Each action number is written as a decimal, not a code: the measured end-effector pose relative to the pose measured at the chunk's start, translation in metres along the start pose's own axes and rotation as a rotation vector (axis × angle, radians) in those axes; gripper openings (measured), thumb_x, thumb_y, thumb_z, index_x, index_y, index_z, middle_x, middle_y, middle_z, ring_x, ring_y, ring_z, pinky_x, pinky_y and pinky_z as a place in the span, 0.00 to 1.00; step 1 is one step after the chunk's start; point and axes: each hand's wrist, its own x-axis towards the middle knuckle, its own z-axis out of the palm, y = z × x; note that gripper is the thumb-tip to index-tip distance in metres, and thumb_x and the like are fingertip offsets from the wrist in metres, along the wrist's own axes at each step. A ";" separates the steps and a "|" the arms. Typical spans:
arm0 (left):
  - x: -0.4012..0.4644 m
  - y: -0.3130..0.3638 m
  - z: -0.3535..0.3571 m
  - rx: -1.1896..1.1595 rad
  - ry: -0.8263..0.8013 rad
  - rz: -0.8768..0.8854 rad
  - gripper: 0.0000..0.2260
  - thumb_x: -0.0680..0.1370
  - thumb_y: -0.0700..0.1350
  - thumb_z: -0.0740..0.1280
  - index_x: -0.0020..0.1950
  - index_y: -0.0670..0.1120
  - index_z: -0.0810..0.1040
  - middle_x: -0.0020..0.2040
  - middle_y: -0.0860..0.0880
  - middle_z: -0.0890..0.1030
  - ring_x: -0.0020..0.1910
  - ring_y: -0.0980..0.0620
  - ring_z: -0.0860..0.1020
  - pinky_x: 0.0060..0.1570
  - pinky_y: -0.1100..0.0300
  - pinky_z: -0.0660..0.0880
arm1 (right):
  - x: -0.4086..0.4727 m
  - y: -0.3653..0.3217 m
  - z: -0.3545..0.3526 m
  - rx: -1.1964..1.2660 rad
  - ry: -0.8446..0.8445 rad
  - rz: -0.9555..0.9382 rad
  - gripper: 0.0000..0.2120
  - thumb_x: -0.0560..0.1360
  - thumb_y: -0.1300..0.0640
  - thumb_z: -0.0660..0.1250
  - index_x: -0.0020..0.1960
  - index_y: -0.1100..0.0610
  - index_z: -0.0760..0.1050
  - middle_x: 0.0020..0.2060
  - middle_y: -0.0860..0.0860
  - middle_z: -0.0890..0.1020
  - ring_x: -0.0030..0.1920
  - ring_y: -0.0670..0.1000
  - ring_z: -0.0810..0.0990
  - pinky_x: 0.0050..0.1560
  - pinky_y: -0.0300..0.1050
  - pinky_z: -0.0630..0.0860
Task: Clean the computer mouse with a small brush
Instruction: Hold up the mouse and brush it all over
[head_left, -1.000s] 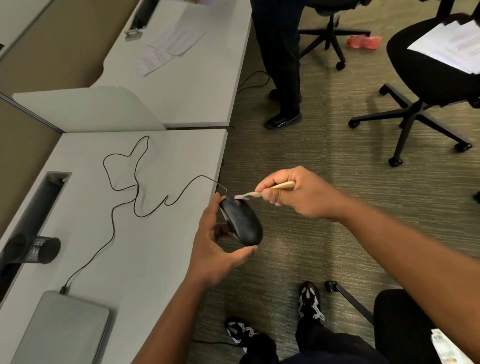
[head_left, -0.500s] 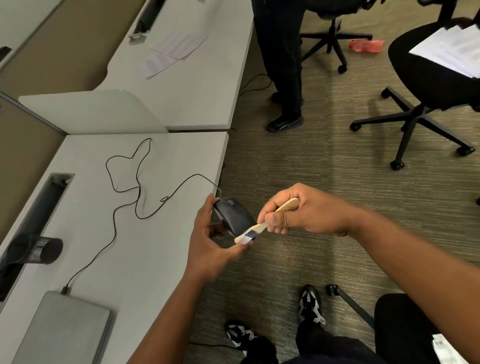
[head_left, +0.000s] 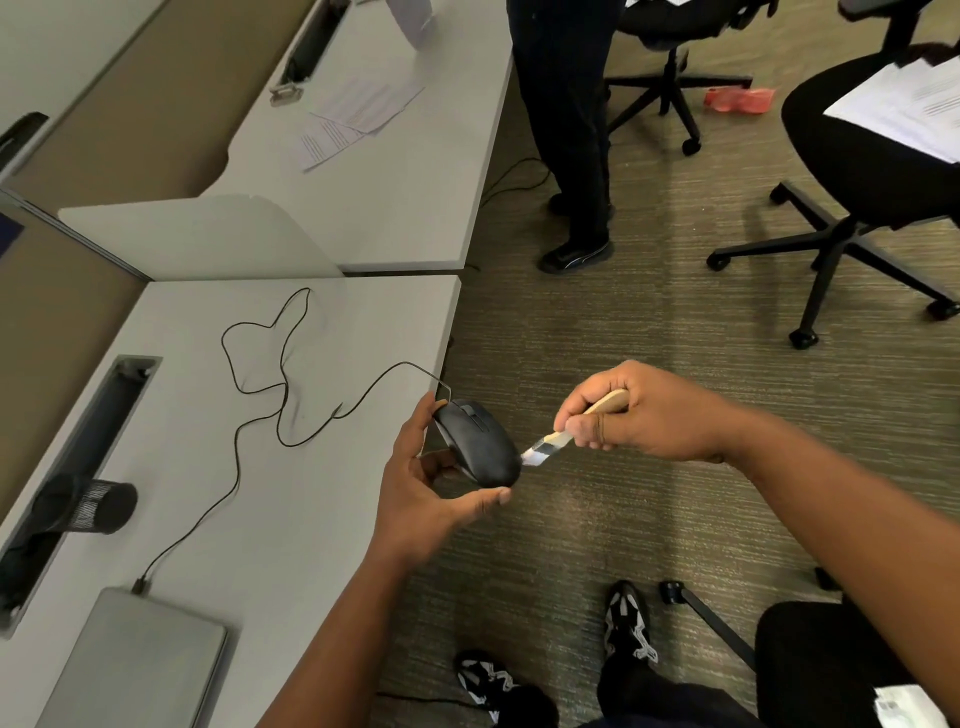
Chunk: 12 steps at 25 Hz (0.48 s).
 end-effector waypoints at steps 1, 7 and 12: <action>0.000 0.001 0.000 -0.012 -0.009 -0.005 0.57 0.58 0.53 0.88 0.82 0.62 0.60 0.76 0.60 0.71 0.61 0.52 0.83 0.55 0.62 0.82 | 0.001 0.001 -0.001 0.070 0.051 -0.017 0.04 0.79 0.59 0.72 0.50 0.54 0.86 0.41 0.58 0.86 0.41 0.49 0.80 0.46 0.47 0.78; -0.004 0.006 0.006 0.014 -0.107 -0.009 0.58 0.62 0.47 0.87 0.83 0.60 0.56 0.79 0.60 0.66 0.61 0.58 0.82 0.51 0.67 0.80 | 0.013 0.001 0.007 0.226 0.084 -0.072 0.07 0.80 0.59 0.70 0.55 0.58 0.85 0.46 0.61 0.86 0.44 0.52 0.82 0.46 0.43 0.81; -0.015 0.005 0.002 0.119 -0.160 0.027 0.56 0.65 0.50 0.86 0.82 0.66 0.54 0.79 0.63 0.63 0.67 0.59 0.77 0.61 0.64 0.80 | 0.032 -0.001 0.011 0.186 0.067 -0.071 0.06 0.80 0.58 0.71 0.54 0.56 0.85 0.45 0.61 0.86 0.43 0.51 0.82 0.46 0.44 0.80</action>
